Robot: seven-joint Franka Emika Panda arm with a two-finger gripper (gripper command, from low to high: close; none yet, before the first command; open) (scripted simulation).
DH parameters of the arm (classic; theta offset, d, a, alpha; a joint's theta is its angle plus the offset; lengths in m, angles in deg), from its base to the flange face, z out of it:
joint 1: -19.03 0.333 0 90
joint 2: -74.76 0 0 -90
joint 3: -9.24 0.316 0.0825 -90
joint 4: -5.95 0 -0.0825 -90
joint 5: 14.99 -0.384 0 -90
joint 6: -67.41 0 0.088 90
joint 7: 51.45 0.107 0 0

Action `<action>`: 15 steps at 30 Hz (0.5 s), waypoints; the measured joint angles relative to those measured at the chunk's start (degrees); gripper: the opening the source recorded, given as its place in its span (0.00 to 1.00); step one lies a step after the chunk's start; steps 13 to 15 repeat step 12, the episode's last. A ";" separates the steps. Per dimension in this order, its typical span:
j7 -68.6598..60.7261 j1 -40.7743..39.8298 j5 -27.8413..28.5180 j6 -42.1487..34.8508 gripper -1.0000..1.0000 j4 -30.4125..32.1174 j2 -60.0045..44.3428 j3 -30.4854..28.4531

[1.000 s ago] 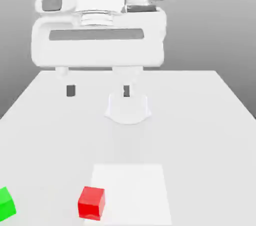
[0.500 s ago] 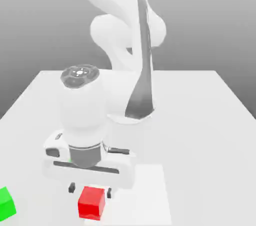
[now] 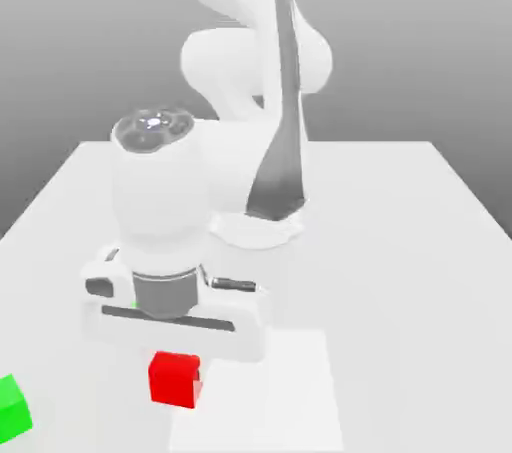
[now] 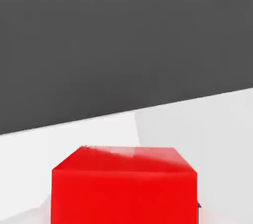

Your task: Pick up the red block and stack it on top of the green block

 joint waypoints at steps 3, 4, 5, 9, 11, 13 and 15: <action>-5.50 -5.16 -1.41 -3.71 0.00 -5.08 -1.56 -2.81; -7.32 -6.89 -1.86 -4.91 0.00 -6.76 -2.09 -3.72; -9.31 -8.79 -2.65 -5.36 0.00 -8.64 -3.59 -4.36; -12.93 -12.01 -5.72 -0.47 1.00 -10.93 -10.94 -3.31; -12.93 -12.01 -5.73 -0.48 1.00 -10.93 -10.94 -3.31; -12.93 -12.01 -5.73 -0.48 1.00 -10.93 -10.94 -3.31; -12.93 -12.01 -5.73 -0.48 1.00 -10.93 -10.94 -3.31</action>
